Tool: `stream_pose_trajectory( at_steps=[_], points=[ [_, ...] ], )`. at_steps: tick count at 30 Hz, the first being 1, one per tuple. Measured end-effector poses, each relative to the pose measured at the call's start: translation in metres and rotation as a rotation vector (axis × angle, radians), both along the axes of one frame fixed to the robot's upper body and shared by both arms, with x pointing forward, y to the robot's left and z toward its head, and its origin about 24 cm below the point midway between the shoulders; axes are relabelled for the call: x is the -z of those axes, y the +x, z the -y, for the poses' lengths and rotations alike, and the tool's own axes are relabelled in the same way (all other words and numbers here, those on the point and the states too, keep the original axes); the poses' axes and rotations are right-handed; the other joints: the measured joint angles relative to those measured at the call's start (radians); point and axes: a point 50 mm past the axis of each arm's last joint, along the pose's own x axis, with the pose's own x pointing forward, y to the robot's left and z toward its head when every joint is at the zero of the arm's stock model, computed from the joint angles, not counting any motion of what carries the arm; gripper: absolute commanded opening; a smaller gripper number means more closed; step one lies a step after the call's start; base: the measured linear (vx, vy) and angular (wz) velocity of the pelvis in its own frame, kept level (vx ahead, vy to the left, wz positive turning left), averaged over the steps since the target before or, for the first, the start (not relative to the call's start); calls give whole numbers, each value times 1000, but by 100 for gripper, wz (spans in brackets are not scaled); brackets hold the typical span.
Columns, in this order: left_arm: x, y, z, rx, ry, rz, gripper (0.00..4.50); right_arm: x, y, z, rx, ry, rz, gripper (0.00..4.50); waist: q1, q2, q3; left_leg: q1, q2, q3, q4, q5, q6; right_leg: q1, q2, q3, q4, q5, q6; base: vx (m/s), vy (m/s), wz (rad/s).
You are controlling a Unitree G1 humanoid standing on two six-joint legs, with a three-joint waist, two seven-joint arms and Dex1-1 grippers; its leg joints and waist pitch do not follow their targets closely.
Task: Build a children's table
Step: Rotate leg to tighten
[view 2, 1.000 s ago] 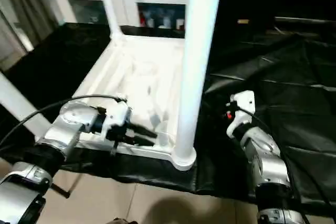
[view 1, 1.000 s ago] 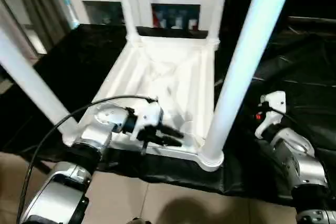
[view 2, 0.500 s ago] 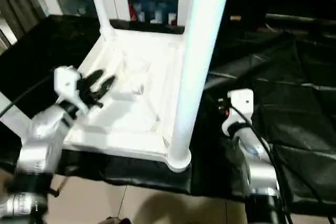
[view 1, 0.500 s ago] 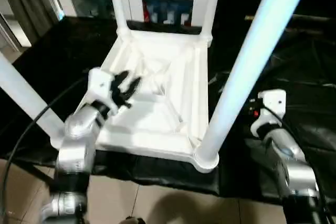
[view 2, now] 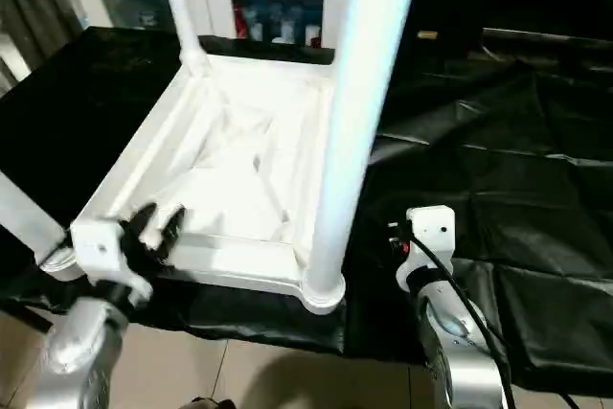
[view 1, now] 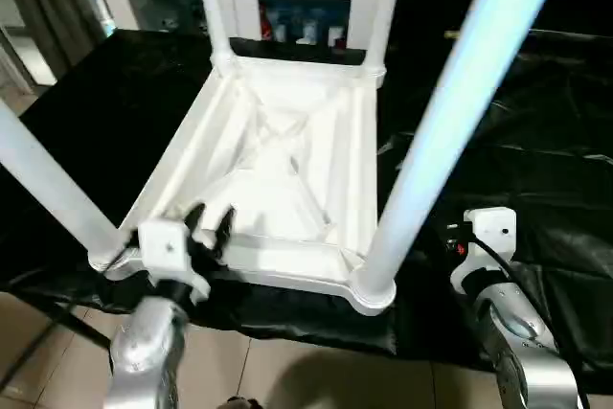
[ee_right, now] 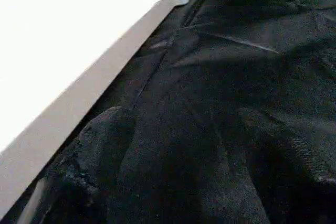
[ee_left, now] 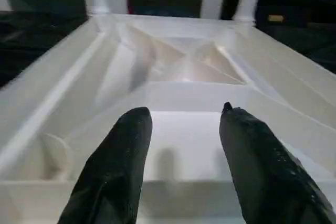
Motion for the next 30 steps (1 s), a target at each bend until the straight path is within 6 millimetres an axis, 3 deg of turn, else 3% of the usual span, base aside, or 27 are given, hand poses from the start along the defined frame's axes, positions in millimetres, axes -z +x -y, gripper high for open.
stream_pose_trajectory(
  at_steps=[1, 2, 4, 5, 6, 7, 8, 9, 11, 12, 14, 15, 17, 18, 19, 21, 23, 24, 26, 27, 30],
  points=[
    [0, -1, 0, -6, -2, -4, 244, 0, 0, -1, -4, 6, -1, 351, 7, -2, -1, 1, 3, 10, 7, -9, -8, -4, 12, 28, 2, 2, 7, -26, 19, -32],
    [0, -2, -1, -10, -1, -2, 244, 0, -1, -1, -5, 10, -1, 351, 13, -2, -1, 1, 1, 10, 15, -17, -6, -5, 20, 53, 3, 5, 13, 32, 64, -53],
    [-3, -2, 0, -21, -1, 19, 244, 1, -3, 0, -1, 10, -10, 351, 34, -4, 0, -2, -22, -11, 50, -46, 20, -7, 39, 114, 1, 11, 34, 15, 100, -56],
    [-4, -4, 0, -33, -3, 24, 244, 1, -4, 0, 1, 10, -12, 351, 36, -4, 0, -5, -38, -33, 68, -61, 36, -5, 48, 144, -2, 11, 44, 6, 211, -64],
    [-4, -8, -1, -53, 12, 29, 244, 1, -5, 1, 3, 10, -15, 351, 33, 0, -3, -3, -58, -49, 84, -79, 28, -4, 53, 173, -2, 11, 58, 6, 211, -64],
    [-5, -12, -4, -66, 29, 35, 244, 1, -5, 0, 5, 17, -15, 351, 25, -1, -5, 2, -66, -43, 87, -90, 31, -3, 55, 192, -11, 9, 61, 14, 218, -48],
    [-5, -15, -5, -71, 43, 42, 244, 2, -5, -2, 4, 24, -16, 351, 1, 8, -12, -2, -73, -47, 86, -88, 43, -6, 48, 160, -4, -1, 33, -11, 197, -7],
    [-4, -17, -7, -79, 56, 41, 244, 3, -6, -4, 1, 39, -19, 351, -15, 3, -11, -7, -75, -50, 85, -87, 49, -5, 42, 110, 7, -16, -21, -11, 197, -7],
    [1, -23, -11, -104, 64, 16, 244, 3, -5, -4, -1, 39, -18, 351, -29, 7, -11, -5, -74, -53, 83, -83, 44, 19, 46, 38, 21, -11, -59, -20, 115, 3],
    [2, -26, -12, -122, 62, 7, 244, 2, -5, -3, -3, 35, -14, 351, -30, 7, -13, -5, -69, -55, 77, -77, 47, 25, 56, 1, 50, -22, -62, -16, 73, -2],
    [3, -29, -13, -137, 58, 2, 244, 1, -4, -1, -3, 30, -13, 351, -28, 7, -16, -5, -64, -59, 56, -57, 50, 26, 68, -27, 103, -39, -51, -32, -16, 1],
    [1, -30, -12, -139, 52, 9, 244, 0, -4, 1, 1, 27, -11, 351, -25, 1, -19, -7, -63, -60, 42, -44, 60, 30, 66, -27, 110, -51, -51, -64, -33, 3],
    [-1, -29, -12, -138, 49, 19, 244, -1, -4, 4, 4, 24, -5, 351, -23, -6, -22, -17, -60, -60, 37, -27, 57, 42, 45, -19, 85, -74, -64, -104, -105, -2],
    [-1, -29, -10, -133, 45, 21, 244, -2, -4, 8, 5, 20, -4, 351, -21, -12, -22, -30, -59, -55, 42, -22, 55, 49, 37, -13, 59, -86, -24, -116, -126, -3],
    [0, -30, -7, -125, 41, 16, 244, -1, -5, 12, 9, 10, -11, 351, -12, -13, -19, -33, -57, -58, 43, -23, 58, 42, 36, -20, 62, -81, -23, -121, -128, -9],
    [1, -30, 0, -113, 20, 12, 244, 0, -7, 23, 28, -12, -20, 351, 7, -16, -14, -24, -57, -64, 43, -25, 60, 38, 27, -25, 66, -79, -18, -86, -74, -14],
    [-1, -30, -2, -136, 12, 20, 244, -4, -7, 30, 1, -31, -12, 351, 10, -9, -12, -21, -55, -106, 72, -41, 76, 35, 25, -27, 69, -78, -17, -108, -24, -29],
    [-2, -31, -5, -152, 16, 22, 244, -5, -8, 33, -15, -36, -9, 351, 7, -2, -9, -16, -50, -115, 61, -40, 60, 33, 25, -30, 68, -78, -17, -72, 20, -17],
    [-1, -32, -11, -169, 31, 15, 244, -6, -8, 34, -43, -40, -12, 351, -3, 2, -7, -8, -50, -107, 42, -28, 14, 35, 26, -27, 55, -77, -19, -52, 72, 0],
    [-1, -32, -15, -183, 44, 15, 244, -5, -8, 29, -81, -36, -12, 351, -16, 5, -4, -5, -49, -103, 35, -24, 8, 39, 27, -24, 39, -70, -29, -43, 83, 2],
    [-1, -33, -23, -215, 62, 10, 244, -4, -10, 15, -228, 22, -19, 351, -22, 4, 7, -4, -50, -98, 32, -24, 8, 52, 26, -22, 10, -50, -46, -39, 92, 0]
  ],
)
